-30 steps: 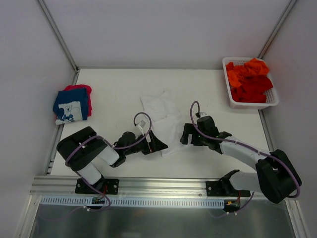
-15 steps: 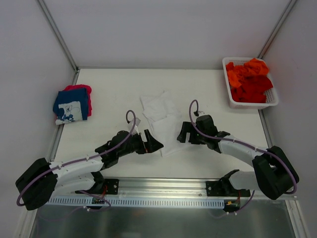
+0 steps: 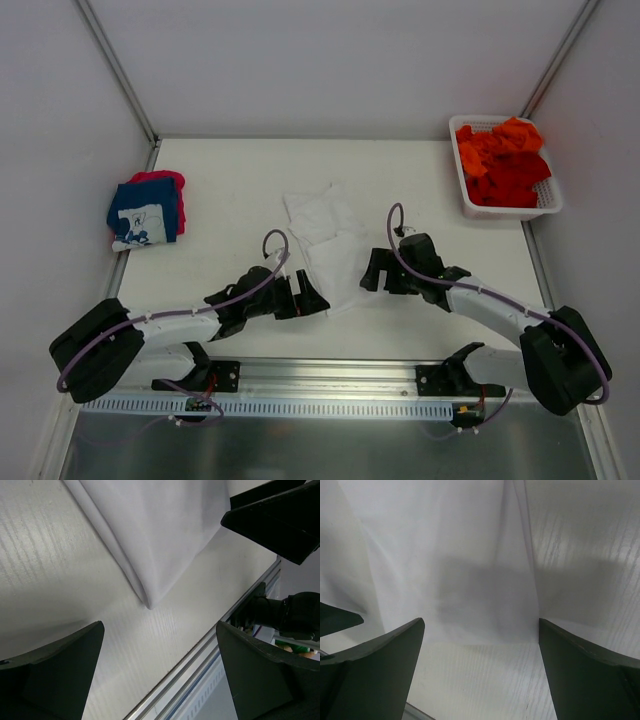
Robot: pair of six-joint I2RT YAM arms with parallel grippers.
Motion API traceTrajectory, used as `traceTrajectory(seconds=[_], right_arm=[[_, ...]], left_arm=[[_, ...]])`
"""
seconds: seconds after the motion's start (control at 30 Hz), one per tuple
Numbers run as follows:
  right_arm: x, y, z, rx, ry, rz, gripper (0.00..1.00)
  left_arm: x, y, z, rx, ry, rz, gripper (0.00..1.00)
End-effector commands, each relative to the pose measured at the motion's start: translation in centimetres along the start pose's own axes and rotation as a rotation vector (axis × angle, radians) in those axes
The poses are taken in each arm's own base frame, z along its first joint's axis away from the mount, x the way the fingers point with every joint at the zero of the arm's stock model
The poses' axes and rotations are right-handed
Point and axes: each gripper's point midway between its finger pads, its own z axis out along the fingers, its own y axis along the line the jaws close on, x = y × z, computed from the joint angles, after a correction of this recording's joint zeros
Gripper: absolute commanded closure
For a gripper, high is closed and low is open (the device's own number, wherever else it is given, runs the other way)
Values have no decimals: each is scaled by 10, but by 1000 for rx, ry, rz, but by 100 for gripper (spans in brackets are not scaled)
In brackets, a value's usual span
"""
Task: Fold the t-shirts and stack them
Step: Fold the tshirt
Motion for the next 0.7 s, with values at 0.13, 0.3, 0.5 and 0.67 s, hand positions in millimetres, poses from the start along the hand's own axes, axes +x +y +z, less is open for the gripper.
traceTrajectory(seconds=[0.13, 0.3, 0.5, 0.67], right_arm=[[3, 1, -9, -3, -1, 6, 0], [1, 2, -10, -7, -6, 4, 1], [3, 2, -8, -9, 4, 8, 1], [3, 5, -8, -22, 2, 11, 1]], left_arm=[[10, -24, 7, 162, 45, -67, 4], [12, -25, 9, 196, 40, -90, 5], [13, -21, 12, 203, 31, -114, 5], [10, -27, 15, 239, 20, -134, 5]])
